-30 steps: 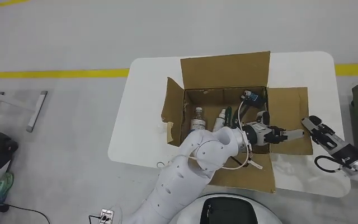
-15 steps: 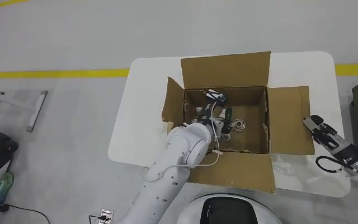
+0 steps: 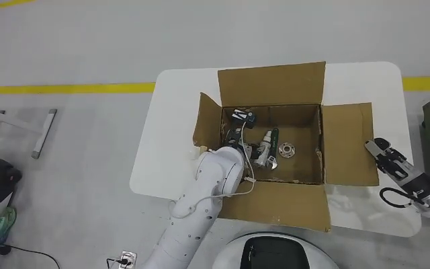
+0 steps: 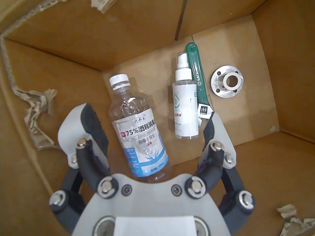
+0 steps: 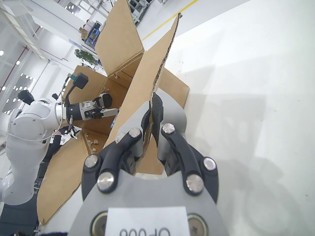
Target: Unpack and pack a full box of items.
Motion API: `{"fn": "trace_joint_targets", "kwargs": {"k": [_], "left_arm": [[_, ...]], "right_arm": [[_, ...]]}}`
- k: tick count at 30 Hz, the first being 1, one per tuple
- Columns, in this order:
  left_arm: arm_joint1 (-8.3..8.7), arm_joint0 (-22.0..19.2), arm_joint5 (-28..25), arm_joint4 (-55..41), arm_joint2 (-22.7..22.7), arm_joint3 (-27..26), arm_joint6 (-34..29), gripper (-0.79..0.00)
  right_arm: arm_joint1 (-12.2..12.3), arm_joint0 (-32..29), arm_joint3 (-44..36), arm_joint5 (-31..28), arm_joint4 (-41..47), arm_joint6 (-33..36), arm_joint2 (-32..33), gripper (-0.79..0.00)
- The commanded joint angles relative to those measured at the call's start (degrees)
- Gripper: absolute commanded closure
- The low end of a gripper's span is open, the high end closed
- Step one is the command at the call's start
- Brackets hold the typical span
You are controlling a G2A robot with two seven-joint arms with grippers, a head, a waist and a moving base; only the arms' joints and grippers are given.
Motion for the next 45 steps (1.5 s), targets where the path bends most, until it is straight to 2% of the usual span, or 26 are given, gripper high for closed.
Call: {"fn": "trace_joint_targets", "kwargs": {"k": [1, 13, 18, 27, 34, 45], "left_arm": [[0.0, 0.0, 0.0, -0.01, 0.0, 0.0, 0.0, -0.785], [0.15, 1.07, -0.71, 1.66, -0.15, 0.59, 1.24, -0.785], [-0.16, -0.38, 0.73, 3.84, 0.27, 2.45, -2.41, -0.785], [-1.45, -3.23, 3.11, 5.33, 2.94, 6.93, -6.64, -0.785], [-2.69, -5.51, 7.51, 9.55, 5.44, 11.04, -11.11, -0.785], [-5.0, -7.84, 9.47, 10.72, 8.55, 14.26, -13.12, -0.785]], "right_arm": [[0.0, -0.02, -0.12, 0.05, -0.15, -0.21, 0.0, 0.0], [-0.07, -0.15, -0.3, -0.15, -0.26, -1.67, -0.28, 0.0], [-0.1, -0.63, -0.24, -0.29, 0.19, -2.19, 0.17, 0.0], [-0.12, -1.22, -0.54, -0.25, 0.38, -2.53, 0.84, 0.0], [-0.14, -1.47, -1.06, -0.4, 0.47, -2.49, 0.82, 0.0], [-0.17, -1.68, -1.34, -0.55, 0.52, -2.58, 0.74, 0.0]]}}
